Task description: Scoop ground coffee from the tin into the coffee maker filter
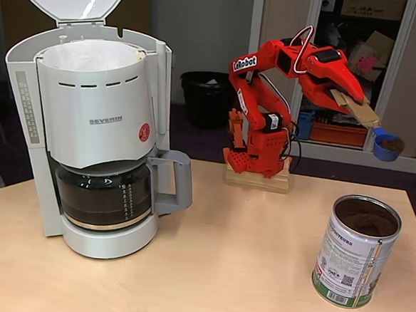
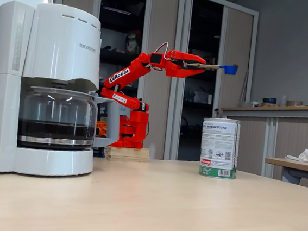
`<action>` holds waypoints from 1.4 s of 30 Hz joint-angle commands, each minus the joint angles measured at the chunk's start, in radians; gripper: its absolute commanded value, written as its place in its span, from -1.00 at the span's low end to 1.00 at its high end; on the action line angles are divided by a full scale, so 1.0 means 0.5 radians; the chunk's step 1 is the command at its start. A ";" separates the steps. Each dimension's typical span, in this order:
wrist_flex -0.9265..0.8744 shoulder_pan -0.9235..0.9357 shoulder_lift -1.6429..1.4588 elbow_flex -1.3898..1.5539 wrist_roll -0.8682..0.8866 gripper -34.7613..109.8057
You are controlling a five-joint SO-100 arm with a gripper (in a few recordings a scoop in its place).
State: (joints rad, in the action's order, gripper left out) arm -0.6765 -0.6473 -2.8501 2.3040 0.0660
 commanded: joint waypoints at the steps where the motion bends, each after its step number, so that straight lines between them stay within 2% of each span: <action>1: 0.003 0.034 0.040 -0.138 -0.018 -0.52; 10: 0.095 0.046 0.359 -0.337 -0.037 -0.52; 22: -0.058 0.270 0.337 -0.476 0.031 -0.52; 28: -0.153 0.390 0.522 -0.804 0.040 -0.52; 33: -0.304 0.408 0.598 -1.098 -0.009 -0.52; 42: -0.295 0.371 0.509 -1.236 -0.129 -0.52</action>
State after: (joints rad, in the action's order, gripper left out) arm -0.8191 -0.4479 -2.5694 1.7380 0.0153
